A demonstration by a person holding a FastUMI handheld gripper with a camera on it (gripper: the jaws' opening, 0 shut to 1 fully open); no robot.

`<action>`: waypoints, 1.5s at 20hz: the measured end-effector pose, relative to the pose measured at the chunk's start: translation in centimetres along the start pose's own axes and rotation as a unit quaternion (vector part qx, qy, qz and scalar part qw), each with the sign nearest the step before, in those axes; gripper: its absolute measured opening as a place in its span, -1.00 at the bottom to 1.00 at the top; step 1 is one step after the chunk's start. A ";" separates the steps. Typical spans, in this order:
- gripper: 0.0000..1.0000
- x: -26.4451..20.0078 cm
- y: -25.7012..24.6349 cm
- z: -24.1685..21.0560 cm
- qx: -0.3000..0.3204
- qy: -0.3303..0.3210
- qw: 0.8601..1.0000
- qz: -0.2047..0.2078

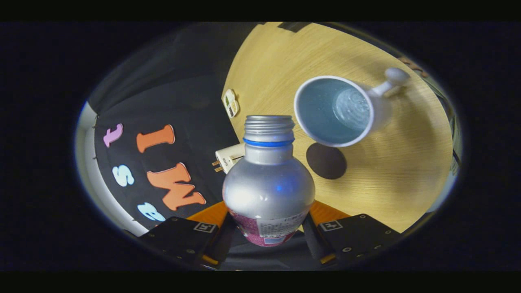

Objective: Take the bottle from table, then pour the juice into the cup, finally place the bottle on the coaster

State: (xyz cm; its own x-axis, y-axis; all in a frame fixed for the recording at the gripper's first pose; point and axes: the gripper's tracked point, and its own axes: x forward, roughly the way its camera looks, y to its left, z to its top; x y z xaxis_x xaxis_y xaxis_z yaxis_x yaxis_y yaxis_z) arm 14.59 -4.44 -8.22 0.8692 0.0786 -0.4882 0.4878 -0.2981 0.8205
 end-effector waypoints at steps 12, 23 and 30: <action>0.53 0.5 0.2 1.0 -0.344 -0.085 0.934 -0.033; 0.54 1.2 2.0 0.7 -0.596 -0.165 0.783 -0.067; 0.54 4.2 0.8 0.5 -0.685 -0.174 0.703 -0.080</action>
State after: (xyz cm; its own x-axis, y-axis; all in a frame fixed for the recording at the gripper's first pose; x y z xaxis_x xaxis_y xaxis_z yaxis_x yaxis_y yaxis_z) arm 18.64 -4.81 -9.74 0.8386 -0.3018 -0.4535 0.4041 0.9029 0.1463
